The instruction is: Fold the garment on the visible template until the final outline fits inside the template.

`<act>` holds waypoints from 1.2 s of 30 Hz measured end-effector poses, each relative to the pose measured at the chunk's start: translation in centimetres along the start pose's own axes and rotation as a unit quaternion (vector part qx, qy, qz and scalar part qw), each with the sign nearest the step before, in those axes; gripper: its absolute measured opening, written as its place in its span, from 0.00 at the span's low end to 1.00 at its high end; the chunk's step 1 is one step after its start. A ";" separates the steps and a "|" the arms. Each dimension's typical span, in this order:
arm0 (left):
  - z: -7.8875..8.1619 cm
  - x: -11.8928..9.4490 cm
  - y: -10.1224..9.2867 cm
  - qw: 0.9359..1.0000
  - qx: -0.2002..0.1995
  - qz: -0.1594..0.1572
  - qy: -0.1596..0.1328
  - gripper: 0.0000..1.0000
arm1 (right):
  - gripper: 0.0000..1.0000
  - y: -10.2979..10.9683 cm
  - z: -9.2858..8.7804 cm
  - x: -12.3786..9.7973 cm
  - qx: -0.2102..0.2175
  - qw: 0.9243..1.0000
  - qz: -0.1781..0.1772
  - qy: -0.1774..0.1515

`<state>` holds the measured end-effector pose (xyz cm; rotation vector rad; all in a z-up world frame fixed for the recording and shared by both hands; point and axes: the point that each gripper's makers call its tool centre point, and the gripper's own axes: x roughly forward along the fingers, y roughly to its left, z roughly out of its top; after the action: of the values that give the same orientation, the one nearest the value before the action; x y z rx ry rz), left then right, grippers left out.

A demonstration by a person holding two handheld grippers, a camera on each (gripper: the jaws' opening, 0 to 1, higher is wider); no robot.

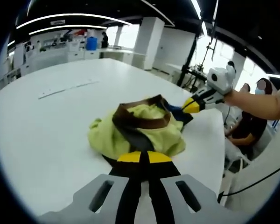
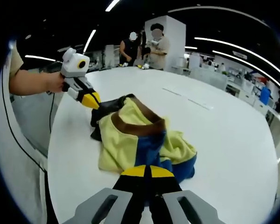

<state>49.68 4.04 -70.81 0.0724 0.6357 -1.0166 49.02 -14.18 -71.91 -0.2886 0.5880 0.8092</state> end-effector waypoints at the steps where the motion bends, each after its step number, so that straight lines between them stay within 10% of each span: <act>1: 0.1 -0.1 0.0 1.000 0.001 0.001 -0.001 0.00 | 0.00 -0.1 0.1 -0.2 0.000 1.000 -0.001 -0.001; 36: 5.8 -3.7 3.3 0.995 0.082 0.060 -0.006 0.00 | 0.00 -6.0 4.9 -3.8 -0.028 0.996 -0.076 -0.028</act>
<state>53.72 6.73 -64.83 0.2466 0.5296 -0.9498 53.34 -18.21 -65.58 -0.3573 0.4853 0.6847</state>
